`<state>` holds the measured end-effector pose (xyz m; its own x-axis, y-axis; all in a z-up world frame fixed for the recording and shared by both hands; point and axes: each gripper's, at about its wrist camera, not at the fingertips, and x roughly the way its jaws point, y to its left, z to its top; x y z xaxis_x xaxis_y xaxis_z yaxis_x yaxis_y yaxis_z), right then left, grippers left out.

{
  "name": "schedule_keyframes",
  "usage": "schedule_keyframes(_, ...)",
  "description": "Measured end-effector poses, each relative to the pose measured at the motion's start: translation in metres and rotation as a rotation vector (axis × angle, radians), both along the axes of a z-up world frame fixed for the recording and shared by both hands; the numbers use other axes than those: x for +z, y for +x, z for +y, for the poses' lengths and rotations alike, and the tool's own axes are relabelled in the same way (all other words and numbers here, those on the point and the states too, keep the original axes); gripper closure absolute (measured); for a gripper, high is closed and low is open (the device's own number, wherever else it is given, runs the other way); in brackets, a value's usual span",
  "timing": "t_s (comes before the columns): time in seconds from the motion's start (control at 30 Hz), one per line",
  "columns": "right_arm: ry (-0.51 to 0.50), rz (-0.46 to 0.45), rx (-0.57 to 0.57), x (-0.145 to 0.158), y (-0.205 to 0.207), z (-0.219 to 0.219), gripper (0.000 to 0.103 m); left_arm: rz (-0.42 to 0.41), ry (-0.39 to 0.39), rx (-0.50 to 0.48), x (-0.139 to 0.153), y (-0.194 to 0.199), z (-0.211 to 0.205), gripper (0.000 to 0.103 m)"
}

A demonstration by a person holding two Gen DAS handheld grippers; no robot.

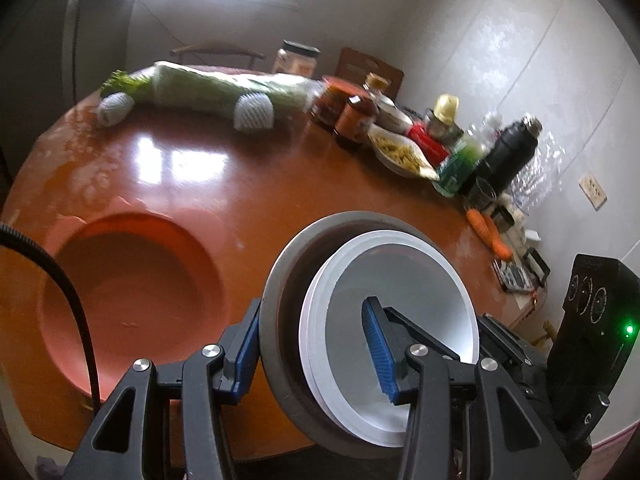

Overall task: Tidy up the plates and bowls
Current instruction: 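Lift the nested bowl stack with both tools and carry it over the plate stack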

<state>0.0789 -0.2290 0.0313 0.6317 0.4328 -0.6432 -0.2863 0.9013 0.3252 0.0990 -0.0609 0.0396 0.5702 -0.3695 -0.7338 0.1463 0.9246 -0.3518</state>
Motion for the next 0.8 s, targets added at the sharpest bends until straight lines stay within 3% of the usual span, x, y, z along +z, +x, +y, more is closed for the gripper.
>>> schedule_keyframes(0.8, -0.027, -0.040, 0.253, 0.024, 0.027, 0.143, 0.040, -0.053, 0.019, 0.209, 0.020, -0.018, 0.134, 0.055)
